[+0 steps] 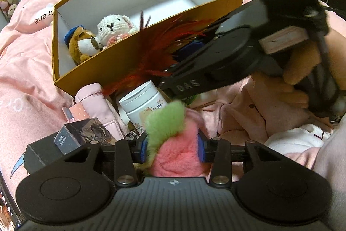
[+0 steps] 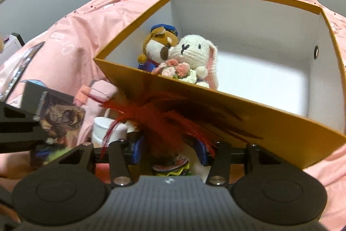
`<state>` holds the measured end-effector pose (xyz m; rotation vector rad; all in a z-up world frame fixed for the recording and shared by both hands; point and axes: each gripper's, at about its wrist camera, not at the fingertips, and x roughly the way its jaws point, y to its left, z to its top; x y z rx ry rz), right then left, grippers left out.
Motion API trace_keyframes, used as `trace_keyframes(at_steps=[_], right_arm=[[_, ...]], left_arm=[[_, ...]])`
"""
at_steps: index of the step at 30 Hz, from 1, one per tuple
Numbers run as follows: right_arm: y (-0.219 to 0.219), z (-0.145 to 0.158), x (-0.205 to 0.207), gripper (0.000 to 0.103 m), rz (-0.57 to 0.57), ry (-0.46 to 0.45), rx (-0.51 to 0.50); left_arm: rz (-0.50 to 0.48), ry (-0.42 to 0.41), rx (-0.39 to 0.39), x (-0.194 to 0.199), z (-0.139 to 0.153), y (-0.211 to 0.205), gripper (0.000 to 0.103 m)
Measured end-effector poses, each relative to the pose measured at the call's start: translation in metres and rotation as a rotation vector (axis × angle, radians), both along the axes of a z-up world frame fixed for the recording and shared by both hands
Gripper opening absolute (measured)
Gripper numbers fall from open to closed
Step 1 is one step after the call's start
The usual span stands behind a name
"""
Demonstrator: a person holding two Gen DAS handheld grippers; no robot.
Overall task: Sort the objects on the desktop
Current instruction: 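Grasp the red-green feather toy with right tool while left tool grasps pink fluffy ball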
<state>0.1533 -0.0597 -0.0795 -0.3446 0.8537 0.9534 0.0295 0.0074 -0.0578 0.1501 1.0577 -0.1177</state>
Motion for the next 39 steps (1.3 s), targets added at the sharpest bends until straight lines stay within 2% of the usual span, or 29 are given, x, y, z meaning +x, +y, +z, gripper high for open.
trace_keyframes(at_steps=[5,7,8,15,23,27,33,39], right_arm=[[0.008,-0.009,0.007,0.039,-0.009,0.018,-0.004],[0.01,-0.013,0.008,0.026,-0.01,0.02,-0.007],[0.01,-0.015,0.008,0.013,-0.004,0.032,0.0],[-0.01,0.006,-0.004,0.009,-0.03,-0.005,0.069],[-0.068,0.039,-0.019,0.008,-0.146,-0.005,0.18],[-0.095,0.051,-0.026,0.009,-0.199,-0.012,0.18],[-0.12,0.043,-0.033,0.009,-0.26,0.038,0.16],[-0.12,0.034,-0.036,0.009,-0.256,0.053,0.17]], left_arm=[[-0.003,0.007,0.003,0.001,-0.001,-0.001,0.048],[-0.003,0.008,0.004,0.0,-0.001,-0.001,0.048],[-0.002,0.007,0.003,0.0,-0.001,-0.001,0.048],[-0.006,0.0,-0.002,-0.001,-0.001,-0.001,0.049],[-0.054,-0.024,0.004,-0.003,0.001,-0.007,0.048],[-0.041,-0.009,-0.049,0.0,-0.003,-0.005,0.048],[-0.06,-0.002,-0.078,0.002,-0.007,-0.005,0.053],[-0.076,0.042,-0.077,0.006,-0.014,-0.011,0.06]])
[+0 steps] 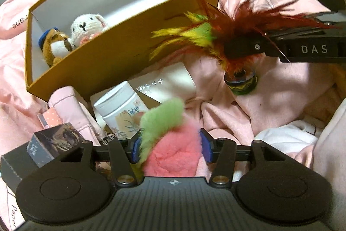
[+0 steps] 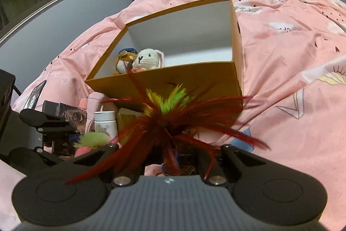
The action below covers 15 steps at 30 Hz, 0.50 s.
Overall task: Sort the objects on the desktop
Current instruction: 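Grasp the red-green feather toy with right tool while left tool grasps pink fluffy ball, then lift the feather toy and pink ball and carry them over the box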
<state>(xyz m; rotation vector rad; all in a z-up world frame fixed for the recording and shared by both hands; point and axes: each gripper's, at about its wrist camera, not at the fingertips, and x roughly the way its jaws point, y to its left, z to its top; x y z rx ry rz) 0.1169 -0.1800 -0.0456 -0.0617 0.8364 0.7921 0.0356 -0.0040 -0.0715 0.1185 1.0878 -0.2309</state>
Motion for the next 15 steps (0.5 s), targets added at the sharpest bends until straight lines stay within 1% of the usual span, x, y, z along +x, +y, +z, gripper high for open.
trace_keyframes(at_steps=[5,11,15], right_arm=[[0.0,-0.002,-0.002,0.01,0.016,-0.005,-0.004],[0.002,-0.004,-0.003,0.01,0.036,0.0,-0.01],[0.005,-0.006,-0.005,0.011,0.052,0.005,-0.017]], left_arm=[[-0.01,0.064,0.024,0.004,-0.009,-0.006,0.061],[-0.017,0.145,-0.001,0.012,-0.02,-0.003,0.061],[-0.01,0.171,-0.018,0.016,-0.026,-0.001,0.06]])
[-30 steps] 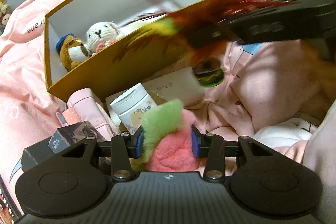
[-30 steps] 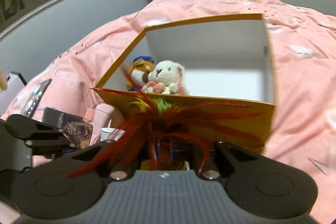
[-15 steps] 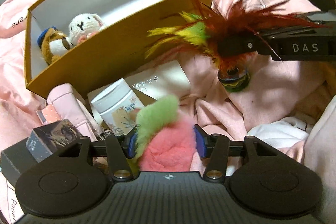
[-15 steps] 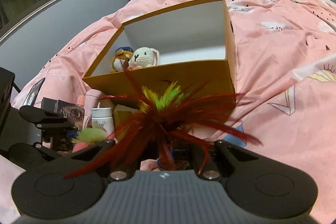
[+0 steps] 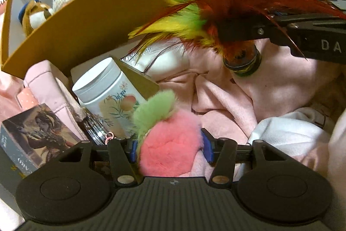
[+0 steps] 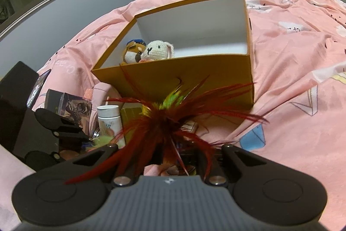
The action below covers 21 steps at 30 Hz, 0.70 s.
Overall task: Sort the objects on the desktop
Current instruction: 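Lift the feather toy and pink ball and carry them over the box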
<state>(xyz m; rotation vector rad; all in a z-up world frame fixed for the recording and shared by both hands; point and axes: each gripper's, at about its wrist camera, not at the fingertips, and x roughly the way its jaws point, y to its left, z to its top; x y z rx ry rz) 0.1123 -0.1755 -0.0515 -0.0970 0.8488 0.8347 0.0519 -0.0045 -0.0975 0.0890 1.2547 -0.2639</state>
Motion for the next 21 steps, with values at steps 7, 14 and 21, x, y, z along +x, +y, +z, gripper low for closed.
trace_keyframes(at_steps=[7,14,21], right_arm=[[0.001,-0.001,-0.002,0.011,-0.002,-0.001,0.003],[-0.006,0.005,-0.001,0.011,-0.034,-0.01,0.041],[-0.011,0.014,0.002,0.01,-0.061,-0.022,0.074]], left_arm=[[0.05,-0.042,-0.029,-0.004,0.003,0.01,0.044],[0.117,-0.141,-0.119,-0.012,0.019,0.032,0.025],[0.141,-0.222,-0.119,-0.017,0.032,0.035,0.015]])
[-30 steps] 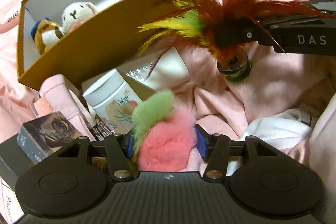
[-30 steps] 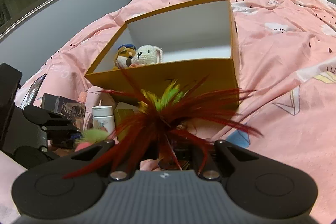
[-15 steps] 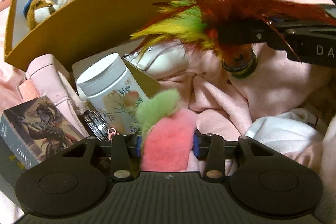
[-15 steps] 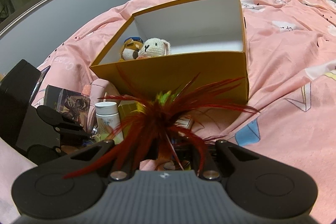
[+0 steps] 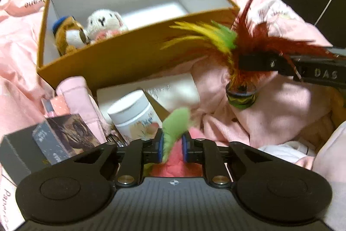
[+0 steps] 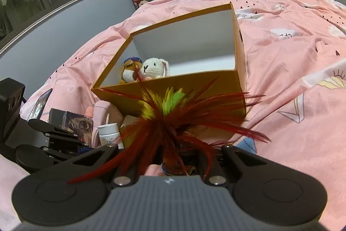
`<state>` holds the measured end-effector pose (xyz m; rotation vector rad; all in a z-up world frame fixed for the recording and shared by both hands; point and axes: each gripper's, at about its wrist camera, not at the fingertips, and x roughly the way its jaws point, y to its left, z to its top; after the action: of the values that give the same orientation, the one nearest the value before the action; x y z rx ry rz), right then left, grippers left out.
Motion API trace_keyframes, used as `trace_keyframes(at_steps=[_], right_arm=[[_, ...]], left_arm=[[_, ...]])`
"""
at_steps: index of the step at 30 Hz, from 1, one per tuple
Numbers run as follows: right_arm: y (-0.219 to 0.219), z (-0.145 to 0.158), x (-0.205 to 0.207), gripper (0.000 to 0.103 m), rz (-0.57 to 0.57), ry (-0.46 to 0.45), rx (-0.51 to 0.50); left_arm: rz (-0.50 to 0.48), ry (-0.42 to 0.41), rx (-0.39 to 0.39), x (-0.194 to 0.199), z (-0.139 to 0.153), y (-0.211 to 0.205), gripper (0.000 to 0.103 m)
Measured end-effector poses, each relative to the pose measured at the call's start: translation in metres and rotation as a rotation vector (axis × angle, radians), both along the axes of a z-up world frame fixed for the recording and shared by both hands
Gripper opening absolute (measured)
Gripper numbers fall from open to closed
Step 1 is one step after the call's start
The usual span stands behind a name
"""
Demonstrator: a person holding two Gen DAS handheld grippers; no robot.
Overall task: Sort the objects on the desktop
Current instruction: 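Lift the feather toy and pink ball and carry them over the box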
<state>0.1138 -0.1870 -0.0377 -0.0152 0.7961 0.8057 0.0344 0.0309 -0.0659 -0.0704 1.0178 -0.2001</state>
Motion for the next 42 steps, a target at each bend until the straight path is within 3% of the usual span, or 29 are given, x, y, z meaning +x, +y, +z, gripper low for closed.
trace_keyframes(at_steps=[2,7,20,26,35,42], right_arm=[[0.0,0.001,0.0,0.01,-0.002,-0.003,0.0],[0.001,0.003,0.001,0.01,-0.002,-0.006,0.013],[0.002,0.024,0.003,0.01,0.009,-0.045,0.066],[0.005,0.046,0.007,0.01,0.032,-0.101,0.114],[0.021,0.079,0.02,0.01,0.066,-0.211,0.163],[0.041,0.087,0.037,0.009,0.099,-0.247,0.149]], left_arm=[[0.006,-0.035,-0.01,-0.004,0.006,0.003,0.009],[0.031,-0.092,-0.03,-0.002,0.023,0.003,0.007],[0.081,-0.185,-0.061,0.003,0.061,0.017,0.006],[0.131,-0.239,-0.126,0.01,0.078,0.022,0.005],[0.158,-0.368,-0.104,0.028,0.114,0.026,0.003],[0.156,-0.405,-0.035,0.055,0.131,0.04,0.003]])
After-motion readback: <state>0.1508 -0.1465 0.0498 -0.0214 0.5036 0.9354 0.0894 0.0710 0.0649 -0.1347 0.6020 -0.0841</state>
